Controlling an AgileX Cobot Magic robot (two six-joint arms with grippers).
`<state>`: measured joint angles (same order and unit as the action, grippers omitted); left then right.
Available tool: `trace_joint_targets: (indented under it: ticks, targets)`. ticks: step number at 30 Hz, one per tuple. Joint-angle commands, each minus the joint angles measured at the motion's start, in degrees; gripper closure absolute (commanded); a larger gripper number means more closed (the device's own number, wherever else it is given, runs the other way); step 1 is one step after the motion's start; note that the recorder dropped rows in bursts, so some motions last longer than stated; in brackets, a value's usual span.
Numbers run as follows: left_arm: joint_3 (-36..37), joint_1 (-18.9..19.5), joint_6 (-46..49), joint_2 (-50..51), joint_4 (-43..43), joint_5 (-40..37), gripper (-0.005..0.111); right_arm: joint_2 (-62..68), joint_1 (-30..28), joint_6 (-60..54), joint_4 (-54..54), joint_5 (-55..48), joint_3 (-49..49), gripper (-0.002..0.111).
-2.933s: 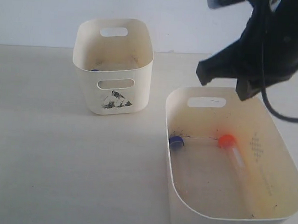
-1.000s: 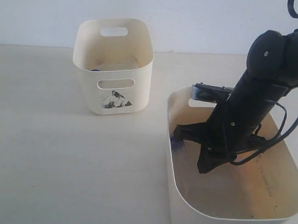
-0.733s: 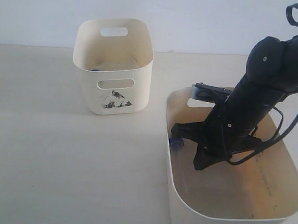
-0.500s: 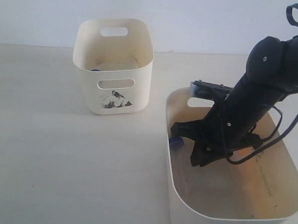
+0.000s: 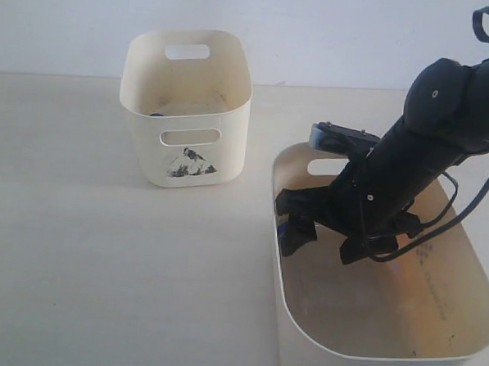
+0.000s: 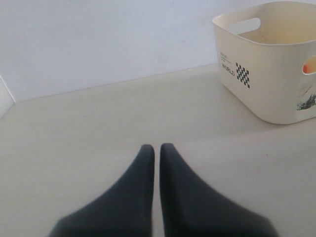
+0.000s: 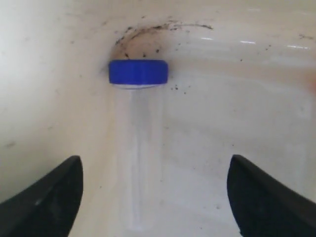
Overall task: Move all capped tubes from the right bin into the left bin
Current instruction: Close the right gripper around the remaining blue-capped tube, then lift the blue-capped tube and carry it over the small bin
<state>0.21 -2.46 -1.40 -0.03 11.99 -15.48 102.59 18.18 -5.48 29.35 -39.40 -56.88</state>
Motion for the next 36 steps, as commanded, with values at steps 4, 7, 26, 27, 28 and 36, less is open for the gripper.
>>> trace_joint_targets:
  ticks: [4,7,26,27,28,36]
  targets:
    - [-0.2,-0.1,-0.8,0.0,-0.2,0.5,0.102,0.0,-0.4,0.4,0.2,-2.6,0.2,0.033]
    - [-0.2,-0.1,-0.8,0.0,-0.2,0.5,0.102,0.0,-0.4,0.4,0.2,-2.2,0.2,0.033]
    - [-0.2,-0.1,-0.8,0.0,-0.2,0.5,0.102,12.5,5.2,6.3,-5.9,0.9,0.2,0.108]
    - [-0.2,-0.1,-0.8,0.0,-0.2,0.5,0.102,11.6,5.2,6.1,-6.1,0.0,0.2,0.108]
    - [-0.2,-0.1,-0.8,0.0,-0.2,0.5,0.102,10.6,5.2,5.5,-6.1,-0.3,0.2,0.108]
    - [-0.2,-0.1,-0.8,0.0,-0.2,0.5,0.102,-1.9,5.2,4.5,-7.3,-4.5,0.2,0.108]
